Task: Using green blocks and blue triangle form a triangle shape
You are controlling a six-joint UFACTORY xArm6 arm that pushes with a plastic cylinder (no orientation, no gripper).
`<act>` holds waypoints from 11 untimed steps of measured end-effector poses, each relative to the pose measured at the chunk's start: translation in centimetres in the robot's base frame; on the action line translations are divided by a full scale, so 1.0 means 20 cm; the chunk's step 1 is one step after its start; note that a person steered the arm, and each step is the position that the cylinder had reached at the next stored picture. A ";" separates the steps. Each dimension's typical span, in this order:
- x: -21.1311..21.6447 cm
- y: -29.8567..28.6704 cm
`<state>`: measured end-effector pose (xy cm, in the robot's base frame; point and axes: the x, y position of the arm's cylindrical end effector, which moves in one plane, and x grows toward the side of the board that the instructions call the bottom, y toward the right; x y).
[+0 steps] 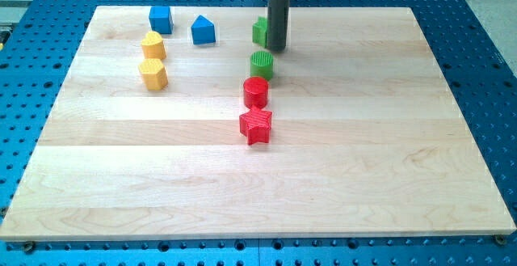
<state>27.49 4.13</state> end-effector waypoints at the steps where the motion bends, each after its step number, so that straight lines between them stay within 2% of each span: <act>1: 0.00 0.08; 2: 0.46 0.20; 3: 0.53 -0.06; 4: 0.40 -0.16; 5: 0.39 -0.10; 6: 0.20 -0.05; 7: 0.09 -0.38; 8: 0.07 -0.48; 9: -0.16 -0.41; 10: -0.19 -0.63; 11: -0.08 -0.77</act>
